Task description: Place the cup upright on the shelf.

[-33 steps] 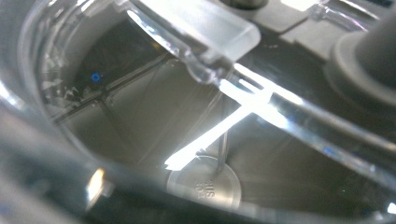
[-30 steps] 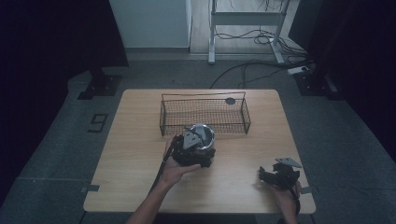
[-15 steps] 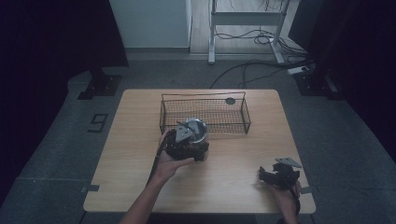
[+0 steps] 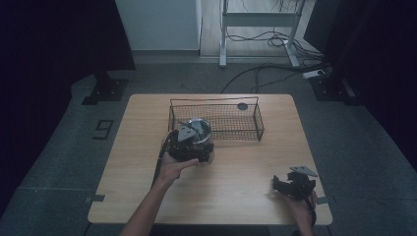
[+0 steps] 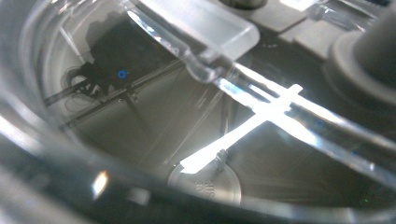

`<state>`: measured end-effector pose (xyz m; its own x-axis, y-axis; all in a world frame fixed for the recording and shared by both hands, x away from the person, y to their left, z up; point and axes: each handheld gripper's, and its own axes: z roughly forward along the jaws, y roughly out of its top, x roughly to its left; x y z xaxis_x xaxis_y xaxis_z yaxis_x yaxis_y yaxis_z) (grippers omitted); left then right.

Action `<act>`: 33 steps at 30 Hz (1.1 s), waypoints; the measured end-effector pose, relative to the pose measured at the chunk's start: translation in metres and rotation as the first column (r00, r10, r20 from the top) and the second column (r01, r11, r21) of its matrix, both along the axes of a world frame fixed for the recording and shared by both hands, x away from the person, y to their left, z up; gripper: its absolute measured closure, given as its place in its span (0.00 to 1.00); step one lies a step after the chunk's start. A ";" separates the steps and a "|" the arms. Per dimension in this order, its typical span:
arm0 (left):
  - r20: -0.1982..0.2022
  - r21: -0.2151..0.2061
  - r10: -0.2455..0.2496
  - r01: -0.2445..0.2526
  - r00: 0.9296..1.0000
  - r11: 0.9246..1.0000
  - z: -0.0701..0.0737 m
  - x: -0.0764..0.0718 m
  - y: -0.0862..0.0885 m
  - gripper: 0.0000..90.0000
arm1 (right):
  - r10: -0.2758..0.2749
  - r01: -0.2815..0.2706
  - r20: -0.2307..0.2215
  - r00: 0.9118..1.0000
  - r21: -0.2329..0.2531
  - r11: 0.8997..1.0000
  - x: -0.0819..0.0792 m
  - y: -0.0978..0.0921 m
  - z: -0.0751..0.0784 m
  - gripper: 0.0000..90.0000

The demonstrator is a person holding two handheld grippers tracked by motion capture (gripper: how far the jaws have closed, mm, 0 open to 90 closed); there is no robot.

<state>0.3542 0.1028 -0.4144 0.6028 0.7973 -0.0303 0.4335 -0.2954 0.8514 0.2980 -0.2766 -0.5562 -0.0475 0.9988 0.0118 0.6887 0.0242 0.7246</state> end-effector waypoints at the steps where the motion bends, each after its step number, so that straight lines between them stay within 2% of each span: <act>1: 0.001 0.002 0.005 -0.005 1.000 1.000 0.000 0.001 0.001 0.04 | 0.000 0.000 0.000 1.000 0.000 1.000 0.000 0.000 0.000 0.05; 11: 0.004 0.001 0.034 -0.034 0.999 0.999 0.006 0.012 0.009 0.04 | 0.000 0.000 0.000 1.000 0.000 1.000 0.000 0.000 0.000 0.05; 17: 0.007 -0.013 0.058 -0.057 0.998 0.998 0.008 0.021 0.013 0.04 | -0.001 0.001 0.000 1.000 0.000 1.000 0.000 0.000 0.000 0.05; 22: 0.013 -0.014 0.066 -0.066 0.998 0.998 0.011 0.029 0.016 0.04 | 0.001 -0.001 -0.002 1.000 0.000 1.000 0.000 0.000 0.000 0.05; 28: 0.024 0.010 0.066 -0.067 0.997 0.998 0.015 0.037 0.017 0.04 | 0.001 -0.001 0.000 1.000 -0.002 1.000 0.000 0.000 0.000 0.05; 32: 0.015 -0.012 0.069 -0.069 0.998 0.998 0.017 0.042 0.019 0.04 | 0.001 -0.001 0.001 1.000 -0.002 1.000 0.000 0.000 0.000 0.05; 33: 0.016 -0.004 0.074 -0.074 0.997 0.997 0.018 0.043 0.018 0.04 | 0.001 -0.001 0.003 1.000 -0.002 1.000 0.000 0.000 0.000 0.05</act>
<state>0.3975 0.1210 -0.3968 0.5422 0.8399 -0.0243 0.4406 -0.2596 0.8594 0.2978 -0.2770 -0.5563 -0.0485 0.9988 0.0101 0.6868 0.0261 0.7264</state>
